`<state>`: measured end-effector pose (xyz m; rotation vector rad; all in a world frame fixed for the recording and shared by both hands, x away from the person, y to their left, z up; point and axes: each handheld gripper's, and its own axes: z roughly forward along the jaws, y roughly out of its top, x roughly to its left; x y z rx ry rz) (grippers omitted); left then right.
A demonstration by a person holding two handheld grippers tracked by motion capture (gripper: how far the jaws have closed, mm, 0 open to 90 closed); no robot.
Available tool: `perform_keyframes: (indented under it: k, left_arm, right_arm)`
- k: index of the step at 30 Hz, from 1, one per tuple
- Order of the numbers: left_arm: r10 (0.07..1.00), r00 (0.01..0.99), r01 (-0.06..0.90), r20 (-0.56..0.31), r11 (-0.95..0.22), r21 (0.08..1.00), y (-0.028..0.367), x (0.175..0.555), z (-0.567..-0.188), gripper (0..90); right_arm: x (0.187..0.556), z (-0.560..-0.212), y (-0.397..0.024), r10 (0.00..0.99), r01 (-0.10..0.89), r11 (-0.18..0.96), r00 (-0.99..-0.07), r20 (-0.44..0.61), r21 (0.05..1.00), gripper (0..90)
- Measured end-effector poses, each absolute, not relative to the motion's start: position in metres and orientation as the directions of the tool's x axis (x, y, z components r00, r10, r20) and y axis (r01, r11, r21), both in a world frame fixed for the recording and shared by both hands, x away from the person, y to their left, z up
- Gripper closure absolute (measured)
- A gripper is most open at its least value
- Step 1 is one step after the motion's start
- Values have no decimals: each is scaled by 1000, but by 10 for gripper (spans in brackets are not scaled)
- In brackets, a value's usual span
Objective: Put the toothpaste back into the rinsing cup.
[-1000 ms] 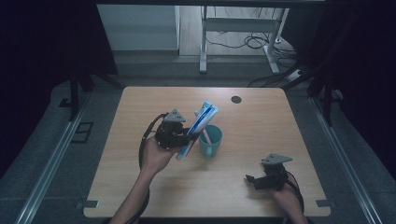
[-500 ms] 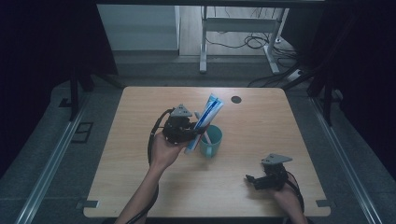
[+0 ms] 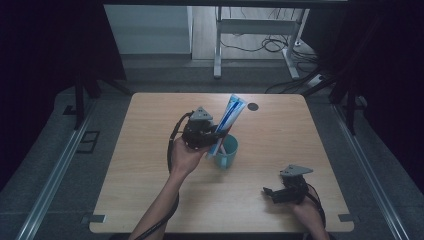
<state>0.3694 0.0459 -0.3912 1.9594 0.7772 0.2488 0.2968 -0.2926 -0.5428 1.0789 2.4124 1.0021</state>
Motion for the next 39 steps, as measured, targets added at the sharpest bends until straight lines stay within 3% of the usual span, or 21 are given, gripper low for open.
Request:
perform_keyframes:
  k: [39]
  left_arm:
    - [657, 743, 373, -131, -243, 895, 19, 393, -413, 721]
  right_arm:
    - [297, -543, -293, 744, 524, 471, -669, 1, 710, 39]
